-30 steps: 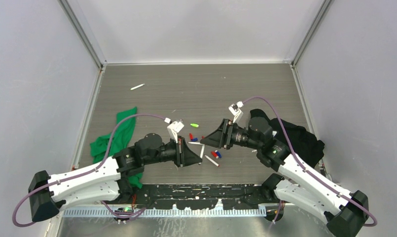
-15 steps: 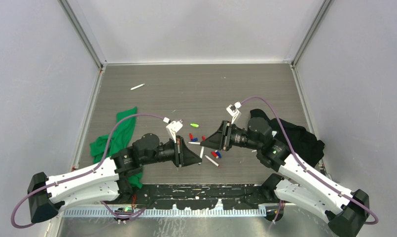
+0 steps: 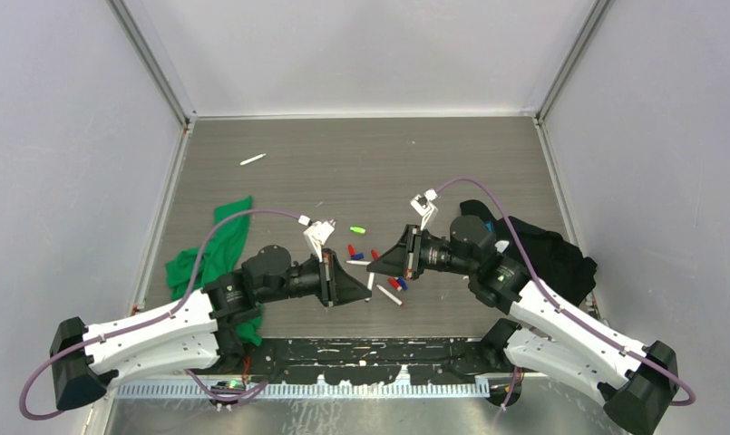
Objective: Insert the pens into the pen caps
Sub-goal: Adjust the pen.
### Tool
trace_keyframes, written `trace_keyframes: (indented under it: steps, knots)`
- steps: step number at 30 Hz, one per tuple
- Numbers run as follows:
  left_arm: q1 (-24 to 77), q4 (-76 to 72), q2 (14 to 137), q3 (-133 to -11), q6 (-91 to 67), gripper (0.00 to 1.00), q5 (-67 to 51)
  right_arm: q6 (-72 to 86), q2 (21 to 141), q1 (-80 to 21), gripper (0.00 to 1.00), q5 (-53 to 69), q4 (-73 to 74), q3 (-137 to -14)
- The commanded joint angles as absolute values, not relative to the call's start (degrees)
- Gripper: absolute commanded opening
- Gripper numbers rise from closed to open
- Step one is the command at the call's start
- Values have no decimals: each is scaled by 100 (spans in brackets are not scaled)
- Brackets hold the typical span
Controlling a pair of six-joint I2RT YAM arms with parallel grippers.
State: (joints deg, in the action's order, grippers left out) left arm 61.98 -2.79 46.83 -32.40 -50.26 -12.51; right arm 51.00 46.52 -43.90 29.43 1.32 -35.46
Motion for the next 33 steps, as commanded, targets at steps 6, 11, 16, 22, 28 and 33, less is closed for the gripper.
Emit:
trace_keyframes:
  steps: [6,11,16,22,28,33]
  knots:
    - [6203,-852,4571,-3098,-5296,49,-865,5310,4425,-4448,1,2474,-431,-3521]
    - [6198,-980,4809,-3151,-5445,55,-715,5586,4408,-4447,1,2356,-884,-3336]
    - [6197,-1155,4917,-3121,-5559,47,-626,5595,4470,-4456,1,2423,-925,-3340]
    - [6198,-1247,4921,-3087,-5613,38,-473,5529,4515,-4456,1,2550,-893,-3339]
    - [6197,-1276,4972,-3102,-5645,32,-408,5452,4599,-4468,1,2680,-864,-3365]
    - [6201,-1397,5035,-3092,-5658,19,-405,5406,4625,-4491,1,2724,-846,-3390]
